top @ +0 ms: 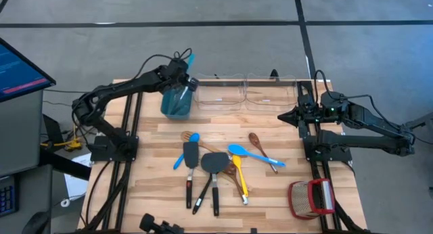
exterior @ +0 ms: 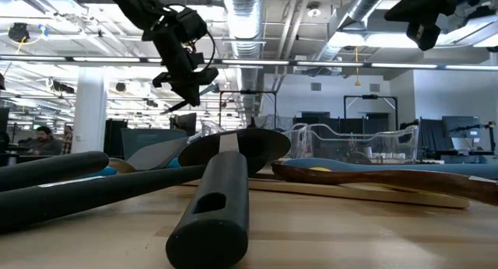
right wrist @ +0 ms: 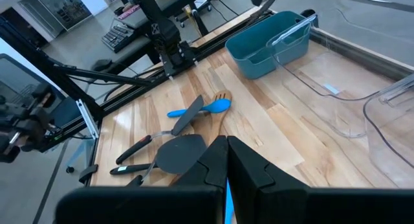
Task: Pick & Place Kitchen Items
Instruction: Put the blue knife into the blue bin
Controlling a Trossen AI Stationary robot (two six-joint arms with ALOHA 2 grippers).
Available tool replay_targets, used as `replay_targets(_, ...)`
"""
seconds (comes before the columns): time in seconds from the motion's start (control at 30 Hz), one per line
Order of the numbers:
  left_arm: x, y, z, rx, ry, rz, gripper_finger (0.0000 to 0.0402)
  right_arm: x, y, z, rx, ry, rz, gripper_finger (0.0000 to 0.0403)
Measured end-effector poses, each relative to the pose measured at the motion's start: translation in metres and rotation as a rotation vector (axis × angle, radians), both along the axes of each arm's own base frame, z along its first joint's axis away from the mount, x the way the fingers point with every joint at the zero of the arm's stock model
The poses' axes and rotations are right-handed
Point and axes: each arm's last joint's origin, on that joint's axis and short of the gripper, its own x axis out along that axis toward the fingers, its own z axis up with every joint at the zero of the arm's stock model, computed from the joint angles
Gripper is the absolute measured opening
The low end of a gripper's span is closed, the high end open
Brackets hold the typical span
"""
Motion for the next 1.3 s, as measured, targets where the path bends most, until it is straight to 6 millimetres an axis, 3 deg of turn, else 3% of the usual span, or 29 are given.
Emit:
replay_targets(0.17,-0.007,0.003,-0.017,0.001,-0.082,-0.02,0.001,0.0,0.0,0.0,0.0,0.0,0.0,0.0002)
replay_targets(0.4,-0.019,-0.005,-0.048,-0.046,-0.038,-0.015,0.001,0.0,0.0,0.0,0.0,0.0,0.0,0.0002)
replay_targets(0.7,-0.033,-0.006,-0.071,-0.079,-0.082,0.028,0.001,0.0,0.0,0.0,-0.001,0.0,-0.004,0.0002)
replay_targets(0.93,-0.042,-0.006,-0.083,-0.104,-0.095,0.057,0.001,0.0,0.0,0.0,-0.001,0.0,-0.004,0.0002)
replay_targets(1.3,-0.042,-0.006,-0.084,-0.103,-0.1,0.048,0.0011,0.0,0.0,0.0,-0.001,0.0,-0.004,0.0002)
